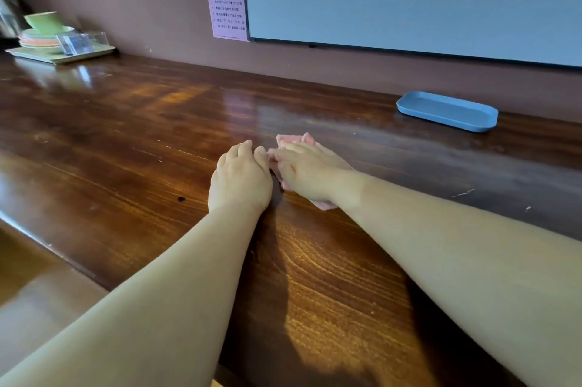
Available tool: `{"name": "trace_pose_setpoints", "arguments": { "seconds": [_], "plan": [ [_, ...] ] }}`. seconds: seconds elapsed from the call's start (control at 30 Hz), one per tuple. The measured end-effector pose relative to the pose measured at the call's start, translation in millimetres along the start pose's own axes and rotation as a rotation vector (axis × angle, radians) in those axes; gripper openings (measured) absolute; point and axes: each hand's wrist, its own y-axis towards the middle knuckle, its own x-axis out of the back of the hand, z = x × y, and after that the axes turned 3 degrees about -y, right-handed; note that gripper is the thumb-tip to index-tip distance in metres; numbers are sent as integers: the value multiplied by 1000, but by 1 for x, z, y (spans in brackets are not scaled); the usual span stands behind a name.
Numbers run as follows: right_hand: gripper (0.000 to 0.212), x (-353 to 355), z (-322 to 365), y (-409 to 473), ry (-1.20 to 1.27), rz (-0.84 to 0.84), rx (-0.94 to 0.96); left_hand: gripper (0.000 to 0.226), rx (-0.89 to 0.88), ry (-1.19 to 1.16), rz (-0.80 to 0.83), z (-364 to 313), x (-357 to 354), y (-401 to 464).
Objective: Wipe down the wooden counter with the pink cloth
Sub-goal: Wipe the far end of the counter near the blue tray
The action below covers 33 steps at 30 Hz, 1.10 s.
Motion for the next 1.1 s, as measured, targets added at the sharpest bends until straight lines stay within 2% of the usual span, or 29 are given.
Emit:
{"name": "trace_pose_setpoints", "arguments": {
  "seconds": [0.07,0.13,0.3,0.37,0.53,0.63,0.73,0.9,0.97,1.03,1.1],
  "plan": [
    [42,-5,-9,-26,9,-3,117,50,-2,-6,-1,1,0,0],
    [49,-5,-20,-47,-20,22,144,50,-5,5,6,0,-1,0],
    [42,1,-9,-36,9,-45,-34,51,-12,106,47,-1,-3,0],
    [42,2,-2,-37,-22,-33,-45,51,-13,146,70,1,-3,0],
    [50,-7,-7,-88,-75,-9,123,52,-24,185,101,3,-3,3],
    [49,-1,-6,-84,-31,19,43,53,-20,189,98,2,-2,3],
    [49,4,1,-70,-91,-14,-95,53,-27,171,107,-1,1,2],
    [51,-5,3,-109,-110,27,60,53,-51,164,114,1,1,1],
    [51,-2,-5,-116,-74,20,32,53,-52,163,102,2,1,2],
    [50,4,-8,-109,-62,-2,-67,50,-107,152,69,0,1,-1],
    [50,7,-4,-102,-73,-22,-174,41,-253,125,4,-7,3,-9]
  ]
}}
